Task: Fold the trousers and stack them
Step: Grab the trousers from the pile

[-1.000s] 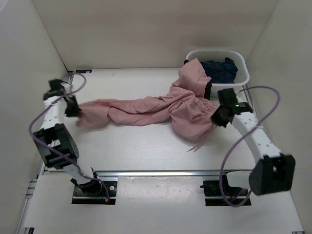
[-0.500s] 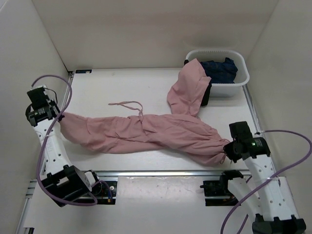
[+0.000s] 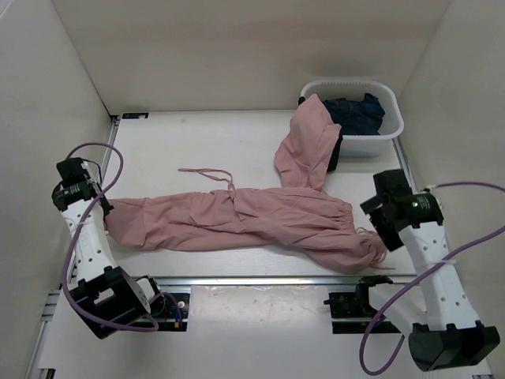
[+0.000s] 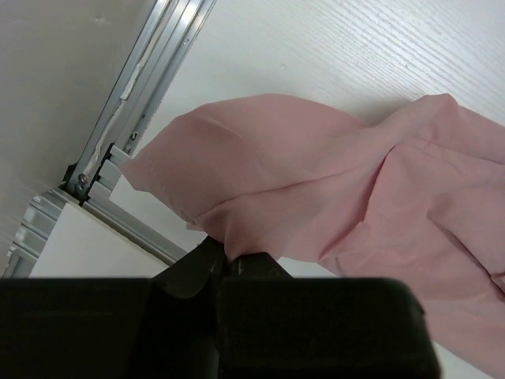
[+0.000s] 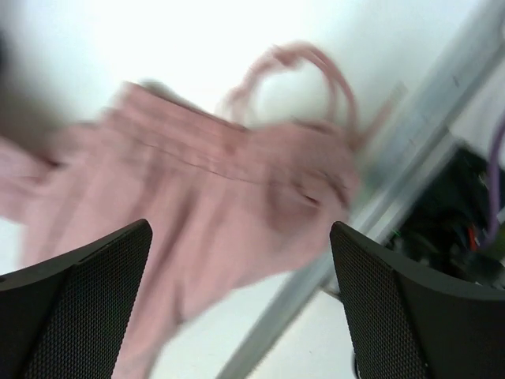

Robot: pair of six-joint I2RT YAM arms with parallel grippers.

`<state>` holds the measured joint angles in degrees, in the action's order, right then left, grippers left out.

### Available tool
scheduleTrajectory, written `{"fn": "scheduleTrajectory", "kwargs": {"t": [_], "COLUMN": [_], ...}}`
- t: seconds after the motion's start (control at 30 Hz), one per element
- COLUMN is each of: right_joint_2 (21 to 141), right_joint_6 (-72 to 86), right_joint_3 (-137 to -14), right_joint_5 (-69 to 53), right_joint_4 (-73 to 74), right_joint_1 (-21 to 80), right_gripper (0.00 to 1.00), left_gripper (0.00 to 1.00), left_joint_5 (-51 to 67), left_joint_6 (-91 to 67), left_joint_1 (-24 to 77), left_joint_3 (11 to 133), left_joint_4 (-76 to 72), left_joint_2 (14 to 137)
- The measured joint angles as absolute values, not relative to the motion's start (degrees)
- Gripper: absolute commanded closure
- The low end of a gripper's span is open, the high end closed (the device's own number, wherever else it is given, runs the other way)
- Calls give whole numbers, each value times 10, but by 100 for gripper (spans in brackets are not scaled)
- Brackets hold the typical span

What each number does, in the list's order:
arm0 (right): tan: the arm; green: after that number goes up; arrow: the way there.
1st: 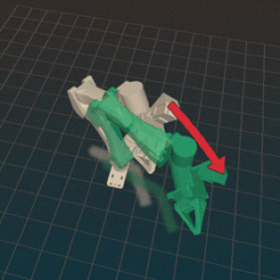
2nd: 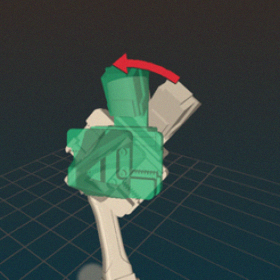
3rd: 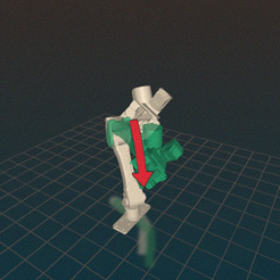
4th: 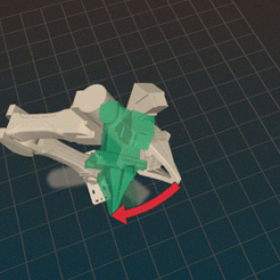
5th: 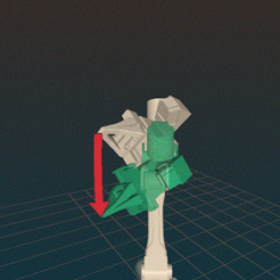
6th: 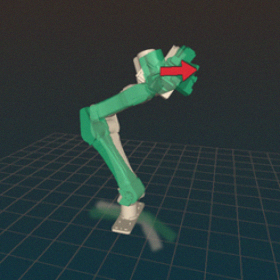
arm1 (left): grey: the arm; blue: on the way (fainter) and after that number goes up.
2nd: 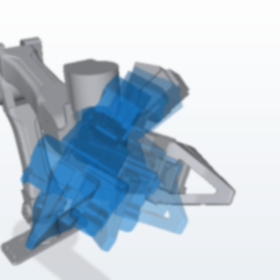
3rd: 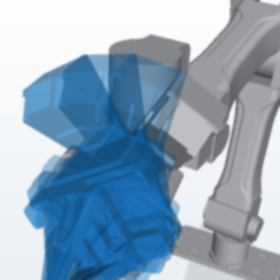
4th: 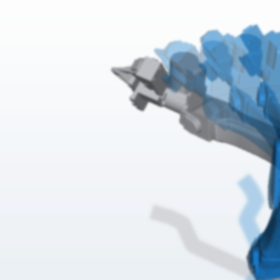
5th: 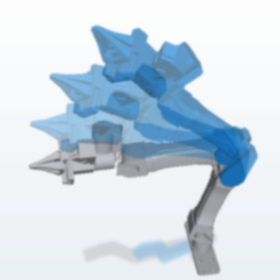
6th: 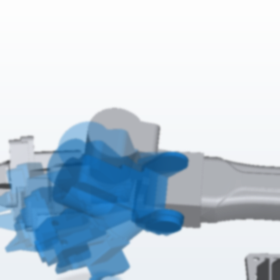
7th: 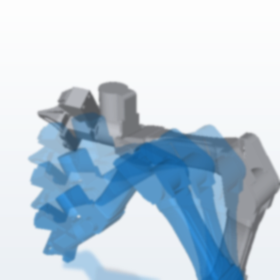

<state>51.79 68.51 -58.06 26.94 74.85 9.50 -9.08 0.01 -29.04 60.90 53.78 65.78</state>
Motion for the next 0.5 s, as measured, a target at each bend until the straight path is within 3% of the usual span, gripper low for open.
{"fn": "scheduleTrajectory", "kwargs": {"t": [0.17,0.37,0.5], "right_joint_2": [614,787,869], "right_joint_6": [630,611,620], "right_joint_3": [-679,-649,-609], "right_joint_5": [286,222,171], "right_joint_4": [682,567,505], "right_joint_1": [95,83,79], "right_gripper": [2,2,9], "left_gripper": [86,86,86], "left_joint_5": [-91,-91,-91], "left_joint_6": [0,0,0], "left_joint_1": [-290,-290,-290], "left_joint_3": [602,599,599], "left_joint_4": [539,540,540], "left_joint_2": [658,667,679]}}
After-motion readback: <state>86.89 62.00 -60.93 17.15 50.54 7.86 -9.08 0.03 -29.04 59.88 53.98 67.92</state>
